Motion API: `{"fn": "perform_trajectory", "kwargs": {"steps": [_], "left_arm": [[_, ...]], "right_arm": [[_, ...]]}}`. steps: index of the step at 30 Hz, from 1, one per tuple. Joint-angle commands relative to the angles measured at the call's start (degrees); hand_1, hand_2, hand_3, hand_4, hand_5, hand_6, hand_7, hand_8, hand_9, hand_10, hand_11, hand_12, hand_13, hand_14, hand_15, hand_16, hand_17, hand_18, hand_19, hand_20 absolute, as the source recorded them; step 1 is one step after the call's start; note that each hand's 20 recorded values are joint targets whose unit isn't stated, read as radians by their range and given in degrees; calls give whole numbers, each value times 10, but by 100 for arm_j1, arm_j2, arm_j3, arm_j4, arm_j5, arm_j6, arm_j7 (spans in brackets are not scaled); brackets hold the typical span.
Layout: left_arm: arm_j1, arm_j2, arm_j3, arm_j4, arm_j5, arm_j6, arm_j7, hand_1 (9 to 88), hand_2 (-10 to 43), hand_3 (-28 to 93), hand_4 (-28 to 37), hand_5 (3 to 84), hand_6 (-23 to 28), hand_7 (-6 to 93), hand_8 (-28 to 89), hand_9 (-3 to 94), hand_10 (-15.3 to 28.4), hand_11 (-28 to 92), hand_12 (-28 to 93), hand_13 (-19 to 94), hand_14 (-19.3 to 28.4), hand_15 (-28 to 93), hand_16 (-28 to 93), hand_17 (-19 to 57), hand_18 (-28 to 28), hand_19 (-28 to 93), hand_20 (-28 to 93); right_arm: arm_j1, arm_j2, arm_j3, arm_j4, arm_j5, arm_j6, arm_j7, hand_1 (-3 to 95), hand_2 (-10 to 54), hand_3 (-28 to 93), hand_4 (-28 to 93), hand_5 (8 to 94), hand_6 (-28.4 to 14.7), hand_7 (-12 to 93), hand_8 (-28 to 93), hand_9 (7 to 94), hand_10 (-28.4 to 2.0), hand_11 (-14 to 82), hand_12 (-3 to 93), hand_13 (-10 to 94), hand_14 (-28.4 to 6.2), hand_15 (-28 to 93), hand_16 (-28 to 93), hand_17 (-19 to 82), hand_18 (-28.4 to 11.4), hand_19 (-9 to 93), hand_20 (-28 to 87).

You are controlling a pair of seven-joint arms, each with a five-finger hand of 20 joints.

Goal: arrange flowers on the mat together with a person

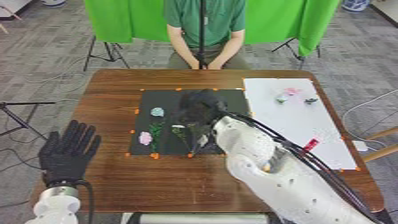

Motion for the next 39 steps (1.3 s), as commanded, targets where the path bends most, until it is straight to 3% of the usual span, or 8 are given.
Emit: {"fn": "perform_trajectory", "kwargs": {"steps": [1,9,17,24,27,29,31,39], "left_arm": [[164,-99,-67,-74,93,-30,-15,283,129,774,-283,510,88,160,-106,446,137,221,79,331,156,321,-75,-68,159,397,111],[250,-81,-180,-124,81,-67,77,282,127,774,-283,510,88,158,-106,446,137,220,78,332,153,317,-75,-68,159,397,111],[286,-73,-213,-139,23,-73,99,281,125,775,-283,509,87,158,-106,446,135,219,78,333,152,316,-74,-68,159,396,111],[258,-101,-216,-150,77,-130,92,281,125,774,-283,509,87,158,-106,446,135,218,78,333,152,315,-74,-68,159,395,112],[249,-88,-189,-171,126,-4,138,281,125,774,-283,507,87,157,-106,446,135,218,78,332,153,315,-73,-68,159,396,112],[250,-79,-184,-164,183,-7,151,281,125,774,-283,499,84,155,-106,445,135,218,78,333,153,315,-73,-68,159,396,112],[269,-79,-191,-171,120,2,162,281,124,776,-283,488,81,159,-106,442,135,218,78,333,153,315,-73,-69,160,397,113],[272,-100,-213,-170,125,-26,140,281,123,777,-283,487,81,162,-109,443,134,220,77,333,153,316,-74,-69,160,397,112]], "right_arm": [[-903,631,1682,-913,2292,383,-147,374,-46,823,-282,549,-27,220,-155,565,-154,157,156,482,-140,241,185,100,-194,452,72],[-2389,842,3686,-1441,5001,262,-605,338,-8,809,-279,502,-41,200,-143,489,-158,123,149,406,-158,187,177,96,-193,426,72],[-3395,729,4636,-1588,6842,694,-749,312,7,793,-266,480,-40,181,-129,456,-151,90,149,387,-162,126,215,90,-192,378,94],[-4075,600,5234,-1724,7044,409,-840,306,12,791,-262,477,-38,177,-127,456,-144,87,149,388,-162,118,226,88,-192,370,103],[-4264,541,5407,-1772,7151,473,-861,302,12,791,-262,475,-38,173,-126,456,-143,83,150,385,-162,116,229,86,-192,369,105],[-4380,493,5504,-1803,7199,532,-872,301,13,791,-262,475,-38,171,-124,456,-142,82,151,385,-162,115,230,86,-193,366,106],[-4484,454,5597,-1824,7308,536,-868,301,13,790,-262,475,-38,171,-123,457,-142,82,152,386,-162,115,232,86,-192,365,108],[-4566,409,5689,-1858,7367,542,-870,300,12,792,-261,476,-37,171,-122,460,-139,83,153,390,-162,114,235,86,-192,362,113]]}}
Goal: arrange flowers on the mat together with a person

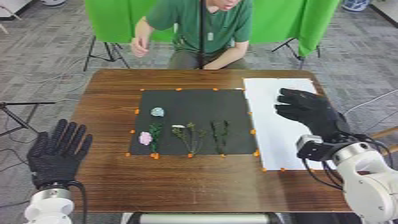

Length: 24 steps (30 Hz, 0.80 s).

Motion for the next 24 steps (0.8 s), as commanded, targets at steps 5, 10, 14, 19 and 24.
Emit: {"fn": "perform_trajectory", "kwargs": {"steps": [5,10,14,19,24], "left_arm": [[88,-53,-2,-20,13,39,-21,282,124,776,-283,489,82,161,-109,444,134,220,77,333,153,317,-73,-68,160,397,112],[112,-50,-13,-41,2,48,6,282,124,776,-283,488,82,161,-109,444,135,221,77,334,153,317,-74,-68,160,397,112],[110,-49,-56,-43,32,9,-7,283,125,775,-283,489,83,161,-108,445,134,222,77,334,153,318,-74,-69,160,398,113],[126,-50,-63,-48,-1,25,10,283,126,775,-283,491,83,161,-109,445,134,222,77,335,154,319,-74,-69,160,397,112],[111,-41,-84,-45,-8,27,36,283,127,773,-283,493,83,161,-108,445,134,222,77,335,154,320,-75,-68,160,398,113]], "right_arm": [[-92,-130,59,-60,68,-23,-50,300,11,792,-262,476,-36,172,-123,460,-139,82,152,391,-161,114,236,86,-192,362,114],[-86,-161,63,-66,36,-21,38,301,10,792,-261,476,-36,172,-122,460,-137,83,153,391,-161,114,236,86,-193,362,115],[-122,-148,60,-77,92,66,22,300,10,792,-261,477,-36,173,-123,460,-139,82,153,391,-161,114,237,86,-193,362,115],[-154,-163,75,-91,117,81,27,299,9,792,-261,478,-37,172,-123,461,-138,82,152,392,-162,114,236,86,-193,362,115],[-150,-167,81,-88,116,105,29,298,8,792,-261,479,-36,172,-123,462,-138,83,152,393,-161,114,236,86,-193,362,115]]}}
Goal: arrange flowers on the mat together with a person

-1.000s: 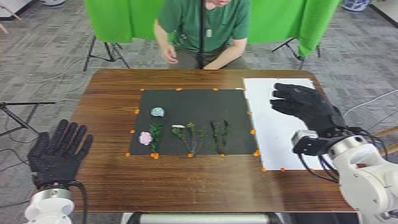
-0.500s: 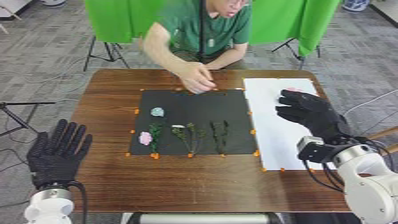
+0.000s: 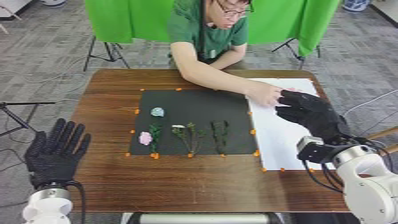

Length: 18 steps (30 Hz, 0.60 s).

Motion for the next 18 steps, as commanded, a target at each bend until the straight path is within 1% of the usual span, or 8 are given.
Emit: {"fn": "perform_trajectory", "kwargs": {"steps": [1,3,4,7,9,11,16,18], "left_arm": [[92,-29,-38,-9,-5,16,29,283,127,773,-283,493,83,161,-108,446,134,222,77,335,153,320,-75,-68,160,398,113],[94,-29,-43,-8,-10,31,25,283,127,774,-283,494,83,161,-108,447,134,222,77,335,153,320,-76,-68,160,398,113],[108,-28,-43,-11,-25,25,49,283,127,774,-283,494,84,161,-108,447,134,222,77,335,153,320,-76,-68,160,398,113],[95,-20,-37,-3,-38,18,29,283,128,773,-283,495,84,161,-108,447,134,221,77,335,153,320,-76,-68,160,398,113],[91,-51,-48,-6,-15,20,9,283,128,774,-283,495,84,161,-108,446,134,221,77,335,153,320,-76,-68,160,398,113],[90,-51,-56,-7,-15,10,6,283,128,774,-283,496,84,162,-108,447,134,221,77,335,153,320,-76,-68,160,398,113],[109,9,-35,-8,-64,10,48,283,129,774,-283,497,84,162,-108,447,134,222,77,336,153,320,-76,-68,160,398,112],[103,-3,-43,3,-56,1,30,283,128,774,-283,496,84,162,-108,447,134,222,77,335,153,320,-76,-68,160,398,112]], "right_arm": [[-83,-37,40,-49,28,103,-9,298,8,793,-260,479,-36,172,-123,463,-138,83,152,393,-161,114,236,86,-193,362,115],[-87,-37,55,-55,44,99,3,299,7,792,-260,479,-36,172,-123,463,-138,82,151,393,-161,114,236,86,-193,363,115],[-63,-32,41,-44,45,99,-7,299,6,792,-260,479,-36,173,-123,463,-137,82,151,393,-162,114,236,86,-193,363,115],[-73,-43,35,-45,42,78,13,298,5,792,-261,480,-36,173,-123,463,-137,83,151,394,-161,115,236,86,-193,363,115],[-90,-52,33,-50,65,43,38,299,5,793,-261,480,-36,172,-124,463,-137,83,151,395,-161,115,236,86,-193,363,115],[-92,-69,23,-48,50,18,48,299,4,793,-261,480,-36,173,-123,464,-137,83,151,395,-161,115,236,86,-193,363,115],[-95,-70,29,-51,45,-15,60,299,4,792,-262,480,-35,173,-124,465,-137,83,151,395,-162,115,235,86,-193,362,115],[-74,-28,-6,-37,63,0,42,300,4,792,-262,481,-36,173,-124,465,-137,83,151,395,-162,115,235,86,-193,362,115]]}}
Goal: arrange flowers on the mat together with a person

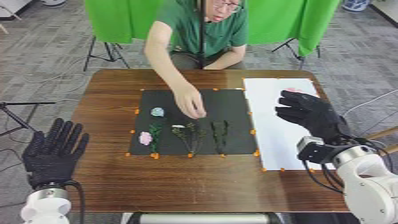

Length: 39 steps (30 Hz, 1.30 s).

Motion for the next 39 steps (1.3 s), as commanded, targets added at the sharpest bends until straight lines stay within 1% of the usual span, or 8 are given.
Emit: {"fn": "perform_trajectory", "kwargs": {"steps": [1,5,9,22,24,29,36,39], "left_arm": [[96,-6,-6,2,-41,2,-3,283,129,774,-283,497,84,162,-108,448,135,222,77,335,153,320,-76,-68,160,398,112],[103,19,13,-2,-63,-3,31,283,129,773,-283,498,84,161,-108,448,135,222,77,335,153,320,-76,-68,160,398,112],[90,4,3,5,-43,6,-15,284,129,773,-283,497,84,163,-108,447,134,222,78,335,153,319,-76,-68,160,398,112],[89,12,24,1,-65,11,4,283,129,774,-283,497,83,164,-108,448,133,222,78,335,153,318,-75,-68,160,398,112],[101,23,29,-4,-80,6,40,283,129,774,-283,498,84,163,-109,448,134,222,78,336,153,318,-75,-68,160,397,112],[76,4,28,-5,-64,27,15,283,129,774,-283,497,84,163,-108,447,135,221,78,336,154,319,-75,-68,160,398,112],[53,-32,54,-2,-42,31,-30,283,129,773,-283,498,84,162,-108,448,135,222,78,335,153,318,-75,-68,160,397,112],[56,-35,78,0,-51,35,-20,283,129,773,-283,498,84,163,-108,448,135,221,78,335,153,318,-74,-68,160,398,112]], "right_arm": [[-59,-14,-29,-36,9,-9,11,300,4,792,-262,481,-35,173,-124,465,-137,83,151,395,-162,115,235,86,-193,362,115],[-57,-23,-39,-33,21,-55,46,300,4,792,-261,481,-35,174,-124,465,-136,84,151,396,-162,115,235,86,-193,363,115],[-66,-38,-39,-40,7,-43,62,300,4,792,-262,481,-35,174,-124,465,-135,83,150,395,-162,115,235,86,-193,362,115],[63,96,-58,3,-417,-14,-35,300,5,791,-261,482,-36,174,-124,465,-135,83,151,395,-162,115,234,85,-194,364,115],[158,219,-116,31,-897,94,-139,300,5,791,-261,482,-35,174,-124,465,-135,83,151,395,-162,115,235,85,-194,363,114],[407,573,-312,113,-2829,531,-276,301,1,795,-260,477,-35,175,-125,454,-133,81,151,386,-160,113,235,85,-194,356,111],[1226,1031,-1027,647,-6107,1120,363,306,-8,802,-266,407,-45,180,-127,402,-126,81,152,344,-162,102,240,80,-194,360,113],[1895,1140,-1506,1071,-6873,1018,659,304,-17,808,-266,390,-50,180,-126,378,-126,87,151,290,-169,82,239,62,-190,371,111]]}}
